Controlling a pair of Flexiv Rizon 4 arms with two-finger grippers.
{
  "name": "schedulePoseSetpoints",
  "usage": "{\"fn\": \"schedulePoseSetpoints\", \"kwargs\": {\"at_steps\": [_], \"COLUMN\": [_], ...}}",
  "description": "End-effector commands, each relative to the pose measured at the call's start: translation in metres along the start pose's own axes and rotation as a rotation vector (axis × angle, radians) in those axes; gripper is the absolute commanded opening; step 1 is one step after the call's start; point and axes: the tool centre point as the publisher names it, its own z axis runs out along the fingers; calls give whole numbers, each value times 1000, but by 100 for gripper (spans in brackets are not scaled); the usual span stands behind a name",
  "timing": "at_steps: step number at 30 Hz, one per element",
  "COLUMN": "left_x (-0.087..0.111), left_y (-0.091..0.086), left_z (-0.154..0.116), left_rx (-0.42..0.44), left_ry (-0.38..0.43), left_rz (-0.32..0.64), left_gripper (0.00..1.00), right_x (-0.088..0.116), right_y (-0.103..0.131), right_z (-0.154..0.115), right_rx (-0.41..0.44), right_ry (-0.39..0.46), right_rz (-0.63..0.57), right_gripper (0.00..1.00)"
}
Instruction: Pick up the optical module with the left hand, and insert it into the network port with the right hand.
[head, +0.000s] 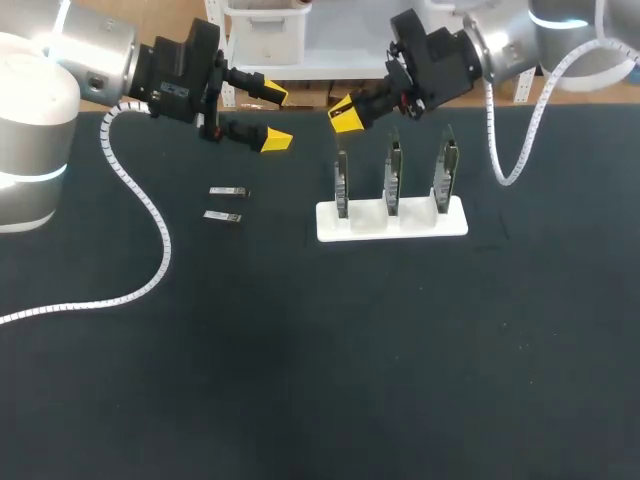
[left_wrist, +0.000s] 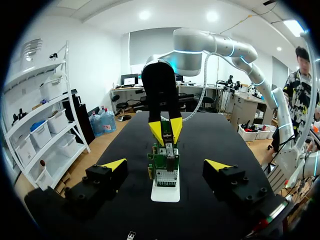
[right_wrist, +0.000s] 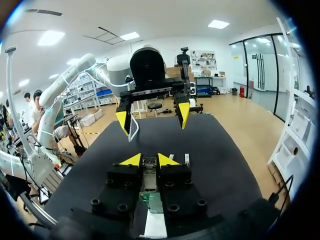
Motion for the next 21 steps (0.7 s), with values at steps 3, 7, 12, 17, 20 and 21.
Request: {"fn": "schedulePoseSetpoints", "kwargs": {"at_steps": [3,7,12,17,20,21], "left_x": [-1,-1,-1,-1,-1,-1], "left_y": [0,0,0,0,0,0], "left_z": [1,1,1,1,1,1], "left_rx": [-2,-2,-2,-2,-2,-2], "left_ry": [5,5,5,5,5,5], "left_rz": [-3,-3,-3,-3,-3,-3], "left_gripper": [100,100,100,100,100,100], "right_x": [3,5,8,10,11,11], "right_y": [4,3,2,0,-1,-1], "right_z": [-1,1,2,3,3,3], "right_rx": [12,10,6,6,8,9], "right_ry": [7,12,16,21,19,17], "right_rz": [9,15,18,24,22,22], "right_gripper": [0,0,0,0,0,0]}}
